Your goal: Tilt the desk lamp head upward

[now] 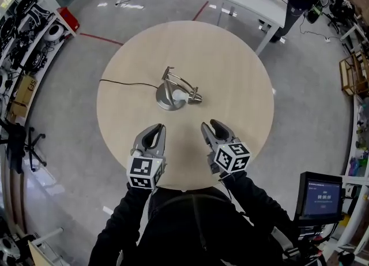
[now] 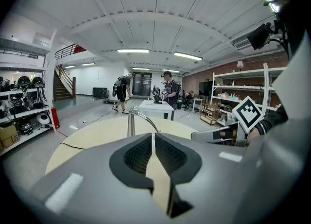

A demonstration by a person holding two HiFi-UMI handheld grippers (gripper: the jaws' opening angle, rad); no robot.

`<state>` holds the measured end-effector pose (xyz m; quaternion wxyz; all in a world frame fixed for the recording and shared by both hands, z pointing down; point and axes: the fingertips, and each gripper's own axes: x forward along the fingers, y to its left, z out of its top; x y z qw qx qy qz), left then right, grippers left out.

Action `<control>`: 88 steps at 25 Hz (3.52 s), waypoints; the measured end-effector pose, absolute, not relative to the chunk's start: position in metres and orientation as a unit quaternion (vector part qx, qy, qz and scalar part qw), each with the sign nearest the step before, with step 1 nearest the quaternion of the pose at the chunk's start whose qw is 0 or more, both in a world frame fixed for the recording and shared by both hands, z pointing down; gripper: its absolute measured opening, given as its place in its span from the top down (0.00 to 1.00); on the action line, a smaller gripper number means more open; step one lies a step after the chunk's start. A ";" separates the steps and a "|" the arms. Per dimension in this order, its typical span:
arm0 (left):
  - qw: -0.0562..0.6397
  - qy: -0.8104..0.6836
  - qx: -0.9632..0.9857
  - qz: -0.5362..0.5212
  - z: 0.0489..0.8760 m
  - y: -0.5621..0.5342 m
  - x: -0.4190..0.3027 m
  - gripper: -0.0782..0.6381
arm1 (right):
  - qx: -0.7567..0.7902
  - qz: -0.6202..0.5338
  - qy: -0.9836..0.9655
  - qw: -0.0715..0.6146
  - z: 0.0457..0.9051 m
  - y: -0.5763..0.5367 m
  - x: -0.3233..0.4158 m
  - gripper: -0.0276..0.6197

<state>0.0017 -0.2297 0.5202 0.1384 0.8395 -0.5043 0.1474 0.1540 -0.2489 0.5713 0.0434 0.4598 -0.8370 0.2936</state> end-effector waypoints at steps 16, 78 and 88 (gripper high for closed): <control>0.163 -0.461 0.855 0.171 0.568 -0.255 -0.033 0.84 | 0.518 0.475 -0.703 -0.111 0.676 -0.349 0.117 0.42; 0.199 -0.526 0.818 0.121 0.545 -0.195 -0.095 0.84 | 0.547 0.132 -0.807 0.180 0.544 -0.412 0.178 0.43; 0.196 -0.538 0.813 0.111 0.543 -0.206 -0.109 0.84 | 0.546 0.056 -0.805 0.226 0.515 -0.419 0.173 0.43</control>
